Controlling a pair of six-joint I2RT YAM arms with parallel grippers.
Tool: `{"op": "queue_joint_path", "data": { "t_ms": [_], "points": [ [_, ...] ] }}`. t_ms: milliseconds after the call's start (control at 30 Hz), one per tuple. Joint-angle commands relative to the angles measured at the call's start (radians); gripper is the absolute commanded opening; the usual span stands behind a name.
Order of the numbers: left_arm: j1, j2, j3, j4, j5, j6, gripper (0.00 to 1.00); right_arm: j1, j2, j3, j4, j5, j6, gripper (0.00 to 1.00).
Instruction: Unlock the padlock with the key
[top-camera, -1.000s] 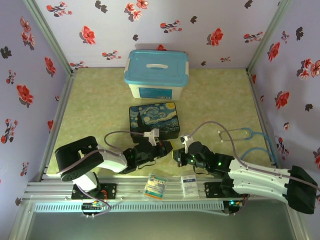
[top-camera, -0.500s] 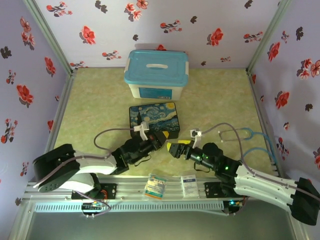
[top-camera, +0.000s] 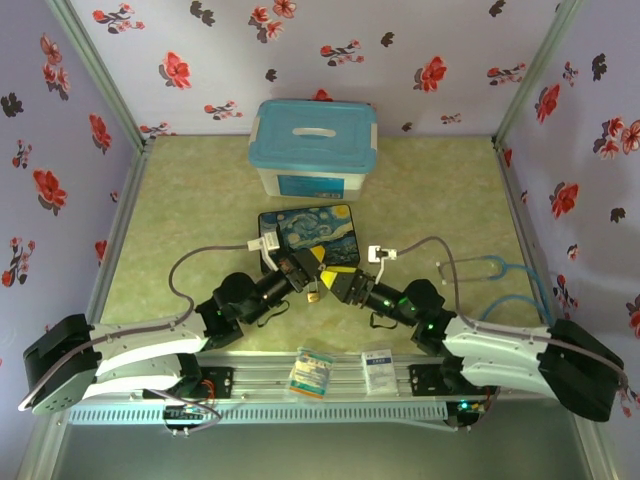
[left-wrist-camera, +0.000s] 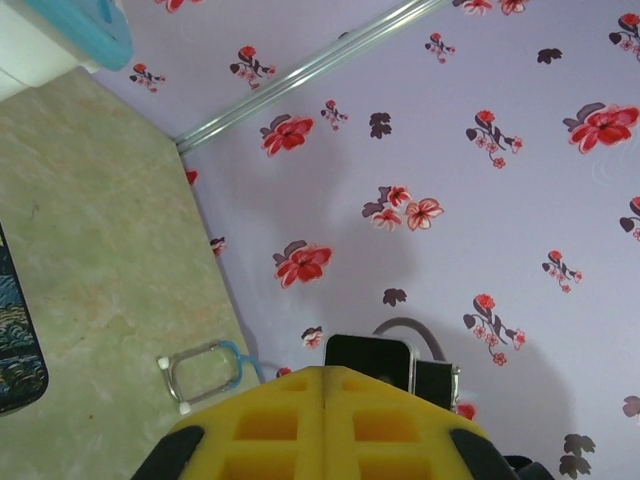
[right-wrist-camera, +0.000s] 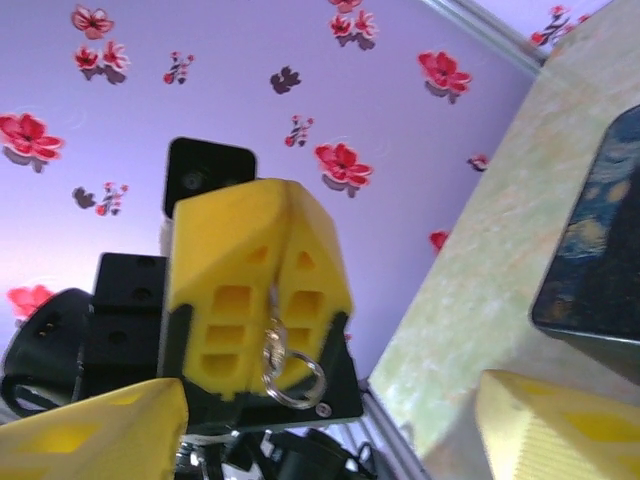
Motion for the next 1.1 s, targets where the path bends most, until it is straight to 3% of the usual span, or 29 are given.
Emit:
{"op": "queue_joint_path", "data": {
  "t_ms": [0, 167, 433, 667, 800, 900, 1067],
  "points": [
    [0.004, -0.007, -0.002, 0.030, -0.020, 0.024, 0.00, -0.004, 0.049, 0.045, 0.199, -0.048, 0.029, 0.68],
    [0.005, -0.005, -0.003, 0.033, -0.026, 0.019, 0.00, -0.005, 0.138, 0.048, 0.331, -0.048, 0.062, 0.53],
    [0.006, 0.007, -0.016, 0.060, -0.032, 0.007, 0.00, -0.005, 0.150, 0.042, 0.332, -0.033, 0.062, 0.29],
    [0.005, 0.018, -0.027, 0.076, -0.049, -0.009, 0.00, -0.005, 0.161, 0.038, 0.332, -0.028, 0.063, 0.17],
    [0.004, 0.025, -0.033, 0.083, -0.056, -0.015, 0.00, -0.005, 0.158, 0.029, 0.333, -0.015, 0.059, 0.15],
    [0.005, 0.028, -0.033, 0.086, -0.056, -0.015, 0.00, -0.006, 0.155, 0.027, 0.332, -0.011, 0.058, 0.05],
    [0.005, 0.027, -0.044, 0.092, -0.071, -0.015, 0.00, -0.006, 0.154, 0.012, 0.332, 0.007, 0.062, 0.00]
  ]
}}
